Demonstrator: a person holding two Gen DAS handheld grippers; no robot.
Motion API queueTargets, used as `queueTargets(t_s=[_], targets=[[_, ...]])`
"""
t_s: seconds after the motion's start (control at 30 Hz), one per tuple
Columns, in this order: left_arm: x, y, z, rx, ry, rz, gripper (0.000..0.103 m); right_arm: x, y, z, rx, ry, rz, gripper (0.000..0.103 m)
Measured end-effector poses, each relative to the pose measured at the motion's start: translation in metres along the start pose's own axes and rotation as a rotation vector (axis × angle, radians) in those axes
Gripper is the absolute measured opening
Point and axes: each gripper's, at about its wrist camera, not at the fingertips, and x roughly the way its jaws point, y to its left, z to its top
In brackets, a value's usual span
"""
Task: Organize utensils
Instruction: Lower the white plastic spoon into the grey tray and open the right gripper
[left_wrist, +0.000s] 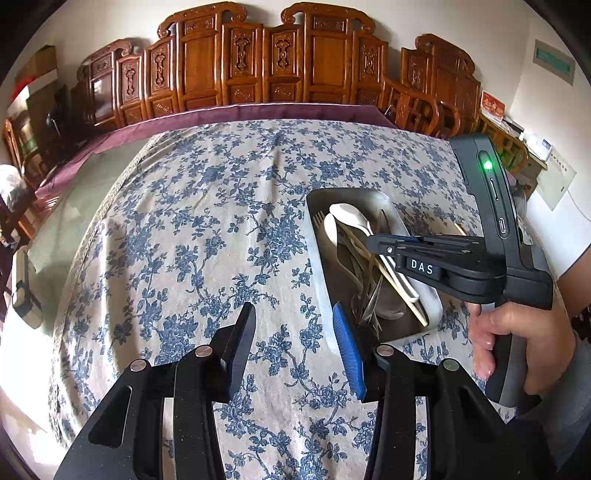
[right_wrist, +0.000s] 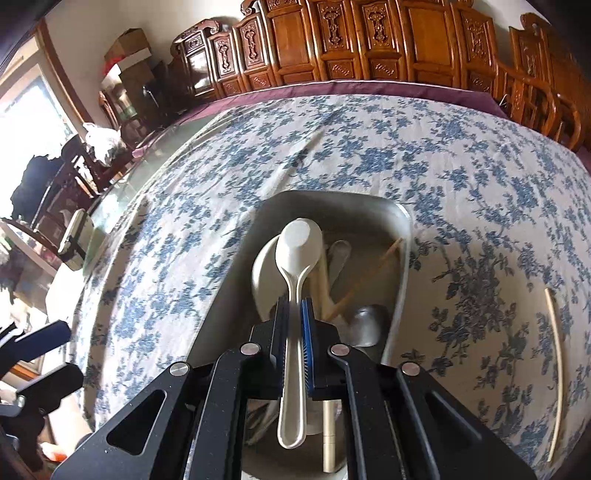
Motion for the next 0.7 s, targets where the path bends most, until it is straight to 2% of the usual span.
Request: queueTargets(t_s=[0.2,0.37,0.5,0.6,0.7], targets=[[-0.001,0.001,0.000,-0.004,-0.001,0.004,0.041,0.001,0.007,-0.005,-0.021,0.015,0.020,0.011],[-0.002,-0.004,0.000,0.001,-0.003,-0.002,0.041,-0.013,0.007,-0.013,-0.079,-0.003,0.023,0.011],[-0.002,-0.014,0.001,0.011,-0.006,-0.011,0.042,-0.044,-0.006,-0.025,-0.123,-0.049,0.021,0.011],[-0.003,-0.026,0.001,0.023,-0.013,-0.019,0.048,-0.074,-0.024,-0.038,-0.156,-0.079,-0.007,0.012],[-0.002,-0.042,0.003,0.039,-0.012,-0.032,0.048,-0.099,-0.048,-0.054,-0.172,-0.097,-0.048,0.021]])
